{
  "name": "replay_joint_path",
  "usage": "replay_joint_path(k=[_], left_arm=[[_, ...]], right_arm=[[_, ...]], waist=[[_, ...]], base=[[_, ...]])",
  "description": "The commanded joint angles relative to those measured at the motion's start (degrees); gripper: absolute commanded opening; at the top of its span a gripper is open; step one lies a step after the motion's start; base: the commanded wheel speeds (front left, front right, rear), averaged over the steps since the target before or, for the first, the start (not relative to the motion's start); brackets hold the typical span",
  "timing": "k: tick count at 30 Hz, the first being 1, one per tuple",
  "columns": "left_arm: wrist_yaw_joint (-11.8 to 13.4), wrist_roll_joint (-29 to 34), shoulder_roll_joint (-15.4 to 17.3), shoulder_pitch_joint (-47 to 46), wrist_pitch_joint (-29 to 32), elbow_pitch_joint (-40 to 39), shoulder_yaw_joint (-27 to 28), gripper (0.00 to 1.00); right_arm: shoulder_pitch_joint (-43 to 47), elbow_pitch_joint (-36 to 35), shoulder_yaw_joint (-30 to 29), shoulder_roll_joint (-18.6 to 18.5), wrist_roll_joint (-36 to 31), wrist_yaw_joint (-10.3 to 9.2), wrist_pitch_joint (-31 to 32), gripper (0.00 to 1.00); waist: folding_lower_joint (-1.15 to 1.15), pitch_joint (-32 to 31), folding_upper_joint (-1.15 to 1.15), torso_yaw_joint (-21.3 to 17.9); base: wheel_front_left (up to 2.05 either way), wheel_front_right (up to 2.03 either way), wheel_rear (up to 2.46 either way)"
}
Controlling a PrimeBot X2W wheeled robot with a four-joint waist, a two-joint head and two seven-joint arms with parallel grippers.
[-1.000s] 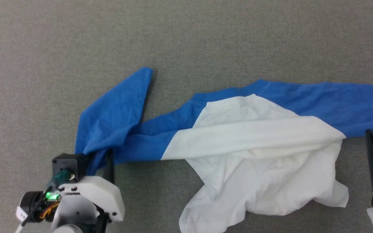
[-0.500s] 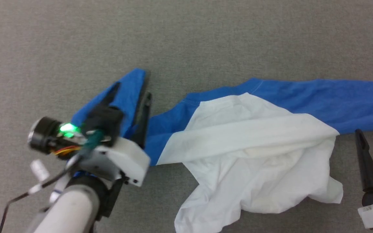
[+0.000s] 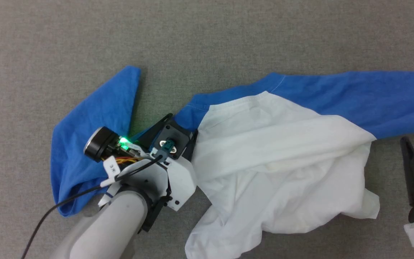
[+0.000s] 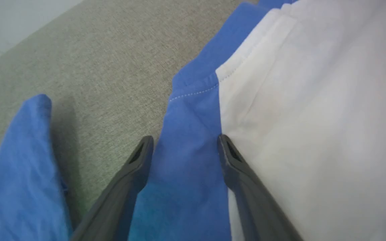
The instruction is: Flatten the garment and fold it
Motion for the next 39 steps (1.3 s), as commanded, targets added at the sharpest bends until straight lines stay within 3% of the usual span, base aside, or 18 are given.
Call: replay_joint_path(k=[1,12,13,14,17,20,23,29,33,36,39], left_arm=[[0.0,0.8,-0.1,-1.4,-0.1,1.7,-0.6,1.0],[4.2,2.6,0.1,-0.4,4.9,6.1,0.0,1.0],[3.8,1.3,-0.1,0.4,6.5,6.0,-0.1,0.88],[3.4,-0.1,-0.3,1.3,8.1,5.8,-0.1,0.0],[2.1,-4.3,-0.4,3.9,13.1,5.0,0.2,0.0],[1.8,-6.0,0.3,5.1,14.2,3.9,0.7,0.0],[2.9,-4.5,1.1,5.2,10.8,2.9,1.3,0.0],[7.2,-4.1,-0.8,7.1,-2.1,-1.8,4.1,0.0],[9.1,-4.1,-1.0,10.9,-6.6,-6.2,4.6,0.0],[8.9,-3.8,-0.5,12.3,-7.5,-7.9,3.7,0.0],[8.3,-3.7,-0.9,11.7,-8.1,-8.2,2.9,0.0]], right_arm=[[-1.0,0.2,0.1,-0.6,0.4,-0.05,-0.5,1.0],[-1.1,0.3,0.4,-2.3,1.0,-0.05,-0.8,1.0],[-1.1,0.4,0.5,-2.4,1.0,-0.05,-0.7,1.0],[-1.1,0.4,0.6,-2.5,1.0,-0.05,-0.7,1.0],[-1.2,0.5,0.8,-2.7,1.0,-0.05,-0.6,1.0],[-1.3,0.7,1.2,-2.6,0.9,-0.05,-0.3,1.0],[-1.1,0.8,1.6,-2.4,0.6,-0.05,0.0,1.0],[-0.1,0.7,1.5,-1.2,-0.5,-0.05,0.6,1.0],[1.0,-0.2,1.2,-0.8,-1.2,-0.05,2.0,1.0],[-0.1,-1.5,1.7,-2.9,0.4,-0.05,4.4,1.0],[-4.4,-1.8,2.7,-8.2,2.7,-0.05,8.5,1.0]], waist=[[-0.01,1.2,-0.01,0.1],[-0.01,2.5,-0.01,1.1],[-0.01,2.4,-0.01,1.2],[-0.01,2.3,-0.01,1.3],[-0.01,1.8,-0.01,1.4],[-0.01,1.1,-0.01,1.3],[-0.01,-0.2,-0.01,1.2],[-0.01,-4.0,-0.01,1.5],[-0.01,-5.9,-0.01,2.3],[-0.01,-6.0,-0.01,3.0],[-0.01,-4.9,-0.01,3.4]], base=[[0.0,0.0,0.0],[0.0,0.0,0.0],[0.0,0.0,0.0],[0.0,0.0,0.0],[0.0,0.0,0.0],[0.0,0.0,0.0],[0.0,0.0,0.0],[0.0,0.0,0.0],[0.0,0.0,0.0],[0.0,0.0,0.0],[0.0,0.0,0.0]])
